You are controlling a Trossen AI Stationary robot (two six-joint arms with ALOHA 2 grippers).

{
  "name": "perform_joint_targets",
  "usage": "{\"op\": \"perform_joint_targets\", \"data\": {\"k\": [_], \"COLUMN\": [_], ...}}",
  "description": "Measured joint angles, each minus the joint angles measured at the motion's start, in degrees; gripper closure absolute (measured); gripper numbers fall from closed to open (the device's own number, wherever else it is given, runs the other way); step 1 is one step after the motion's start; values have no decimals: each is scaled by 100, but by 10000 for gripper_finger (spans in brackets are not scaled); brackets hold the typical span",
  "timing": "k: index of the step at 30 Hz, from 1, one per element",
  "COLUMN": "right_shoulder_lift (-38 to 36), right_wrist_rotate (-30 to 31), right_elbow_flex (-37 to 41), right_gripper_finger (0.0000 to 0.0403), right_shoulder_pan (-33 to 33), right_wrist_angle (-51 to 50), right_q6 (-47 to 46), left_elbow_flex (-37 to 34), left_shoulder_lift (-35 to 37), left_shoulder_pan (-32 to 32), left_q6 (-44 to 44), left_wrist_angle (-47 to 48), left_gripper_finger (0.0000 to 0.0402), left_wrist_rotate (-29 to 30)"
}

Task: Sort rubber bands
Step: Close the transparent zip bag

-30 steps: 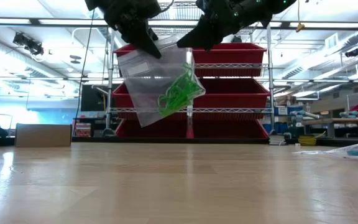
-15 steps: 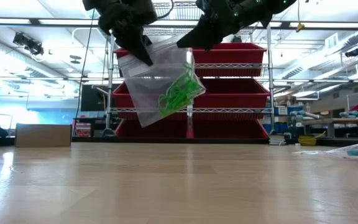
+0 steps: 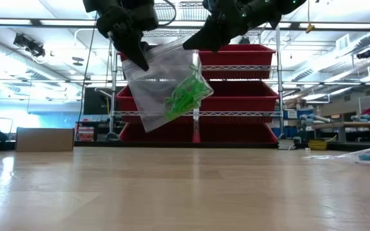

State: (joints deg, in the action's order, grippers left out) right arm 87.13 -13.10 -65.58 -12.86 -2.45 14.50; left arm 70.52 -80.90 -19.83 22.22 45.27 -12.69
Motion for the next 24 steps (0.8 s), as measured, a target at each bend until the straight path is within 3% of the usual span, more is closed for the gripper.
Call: {"op": "perform_joint_targets", "data": {"k": [5,10,14,17,24], "right_shoulder_lift": [0,0,0,0,0], "right_wrist_rotate": [2,2,2,4,2], "right_elbow_flex": [0,0,0,0,0], "right_gripper_finger": [403,403,403,403,403], "right_shoulder_pan": [0,0,-2,-2,-4], "right_wrist_angle": [-42,-81,-89,-83,-73], "right_q6": [0,6,19,20,16], "left_elbow_flex": [-6,-173,-311,-334,-339], "left_shoulder_lift": [0,148,275,269,269], "left_shoulder_pan": [-191,-244,-246,-263,-264], "left_q6": [-2,178,176,154,70], "left_wrist_angle": [119,55,-5,135,365], "left_gripper_finger": [325,387,397,391,334], "left_wrist_rotate": [0,-21,-356,-596,-654]}}
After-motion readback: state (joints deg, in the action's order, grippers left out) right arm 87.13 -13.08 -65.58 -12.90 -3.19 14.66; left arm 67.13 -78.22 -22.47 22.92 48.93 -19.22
